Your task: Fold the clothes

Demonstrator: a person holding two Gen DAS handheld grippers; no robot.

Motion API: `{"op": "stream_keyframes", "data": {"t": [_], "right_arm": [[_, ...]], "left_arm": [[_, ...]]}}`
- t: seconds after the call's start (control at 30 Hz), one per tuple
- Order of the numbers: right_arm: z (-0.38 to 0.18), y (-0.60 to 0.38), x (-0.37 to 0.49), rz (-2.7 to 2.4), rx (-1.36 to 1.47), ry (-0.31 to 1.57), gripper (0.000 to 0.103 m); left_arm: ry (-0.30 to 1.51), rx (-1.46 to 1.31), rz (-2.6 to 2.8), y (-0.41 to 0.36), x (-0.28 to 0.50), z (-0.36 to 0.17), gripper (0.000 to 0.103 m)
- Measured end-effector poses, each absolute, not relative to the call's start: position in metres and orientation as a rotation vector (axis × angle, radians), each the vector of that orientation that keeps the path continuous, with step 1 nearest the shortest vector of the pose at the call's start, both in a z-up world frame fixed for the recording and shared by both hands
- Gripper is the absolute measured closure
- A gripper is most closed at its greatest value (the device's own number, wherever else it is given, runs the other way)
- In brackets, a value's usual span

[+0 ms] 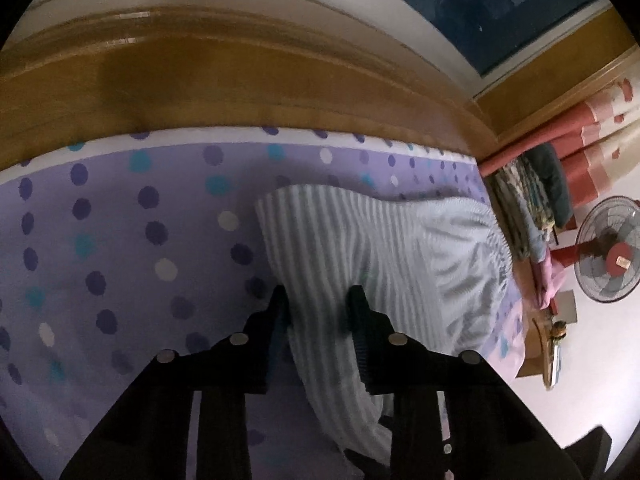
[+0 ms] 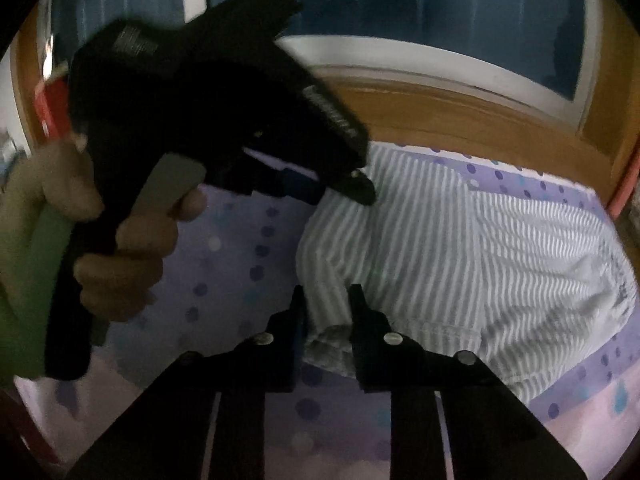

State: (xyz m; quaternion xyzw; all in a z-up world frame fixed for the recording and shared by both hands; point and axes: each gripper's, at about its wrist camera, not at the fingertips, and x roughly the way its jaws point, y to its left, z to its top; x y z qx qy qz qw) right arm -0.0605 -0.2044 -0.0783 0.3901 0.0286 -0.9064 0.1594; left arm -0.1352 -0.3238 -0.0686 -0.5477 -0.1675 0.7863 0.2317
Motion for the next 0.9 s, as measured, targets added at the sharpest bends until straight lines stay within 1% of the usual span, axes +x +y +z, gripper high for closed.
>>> {"op": "stream_keyframes", "data": {"t": [0.2,0.37,0.63,0.77,0.9], "right_arm": [[-0.055,-0.148,-0.062,-2.509,1.035,-0.276,0.085],[-0.044,-0.109,-0.057,-2.446,1.002,-0.449,0.085],[-0.046,-0.049,-0.061,-2.438,0.998,-0.646,0.085],[-0.051,-0.021,-0.060,-2.481,1.034,-0.678,0.085],[-0.061,0.002,-0.062,-2.524,1.099,-0.691,0.085]], "left_arm": [[-0.367,-1.403,2.248,-0.299,-0.121,-0.031,0.074],[-0.298,-1.361,2.284,-0.266,-0.119,-0.010,0.075],[-0.222,-1.362,2.255,-0.204,-0.131,0.005,0.075],[-0.169,-1.383,2.226,-0.171,-0.137,-0.001,0.075],[-0.061,-1.420,2.200,-0.136,-0.142,-0.011,0.074]]}}
